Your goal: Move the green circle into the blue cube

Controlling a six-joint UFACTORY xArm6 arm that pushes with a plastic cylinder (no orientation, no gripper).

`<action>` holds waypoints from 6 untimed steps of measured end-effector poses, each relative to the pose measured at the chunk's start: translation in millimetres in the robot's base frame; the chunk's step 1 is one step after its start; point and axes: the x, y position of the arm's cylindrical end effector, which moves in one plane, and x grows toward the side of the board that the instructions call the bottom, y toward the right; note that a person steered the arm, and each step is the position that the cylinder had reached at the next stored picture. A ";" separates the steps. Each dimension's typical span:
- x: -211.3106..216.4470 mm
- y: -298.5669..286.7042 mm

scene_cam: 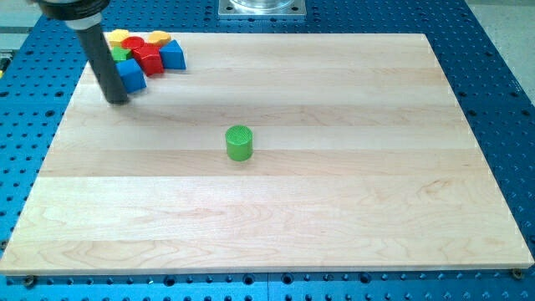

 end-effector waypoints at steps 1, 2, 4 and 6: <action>-8.9 35.5; 15.0 144.5; 128.3 254.8; 115.3 204.2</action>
